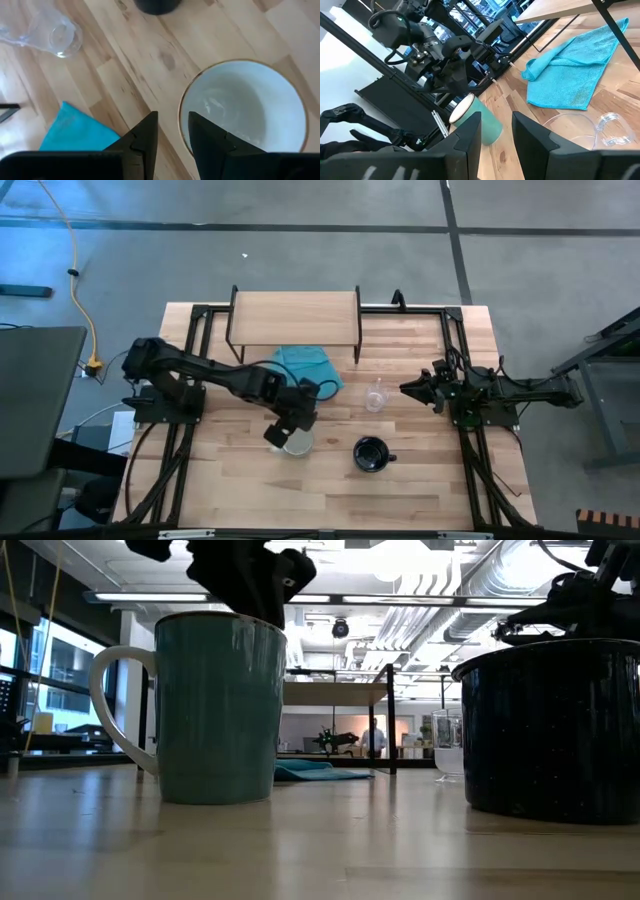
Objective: Stack small to large cups/mugs on shelf
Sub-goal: Put the light blue mug on the shelf
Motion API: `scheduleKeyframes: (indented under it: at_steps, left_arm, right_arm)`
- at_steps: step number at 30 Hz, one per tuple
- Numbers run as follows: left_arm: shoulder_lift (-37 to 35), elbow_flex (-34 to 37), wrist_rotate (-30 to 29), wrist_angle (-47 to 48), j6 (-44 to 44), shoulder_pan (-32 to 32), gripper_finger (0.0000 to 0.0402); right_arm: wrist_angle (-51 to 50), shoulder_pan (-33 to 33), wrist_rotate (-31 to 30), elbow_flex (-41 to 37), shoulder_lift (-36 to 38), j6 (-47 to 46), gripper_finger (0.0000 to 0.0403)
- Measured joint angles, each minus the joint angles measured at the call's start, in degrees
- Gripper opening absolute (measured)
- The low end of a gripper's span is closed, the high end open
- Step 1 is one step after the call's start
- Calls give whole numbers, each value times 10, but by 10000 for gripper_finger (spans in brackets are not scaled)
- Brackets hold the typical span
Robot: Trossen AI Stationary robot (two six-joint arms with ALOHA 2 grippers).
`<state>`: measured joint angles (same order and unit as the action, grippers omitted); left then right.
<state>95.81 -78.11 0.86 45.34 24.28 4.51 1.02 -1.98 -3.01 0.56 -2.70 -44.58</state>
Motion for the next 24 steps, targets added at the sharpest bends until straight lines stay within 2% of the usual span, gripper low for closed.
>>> scheduleKeyframes:
  at_steps: [8, 24]
  left_arm:
    - [46, -37, 2, 57, 24, 0, 97]
    - [60, -38, 11, 54, 9, 0, 97]
  right_arm:
    - [0, 0, 0, 0, 0, 8, 101]
    - [0, 0, 0, 0, 0, 20, 101]
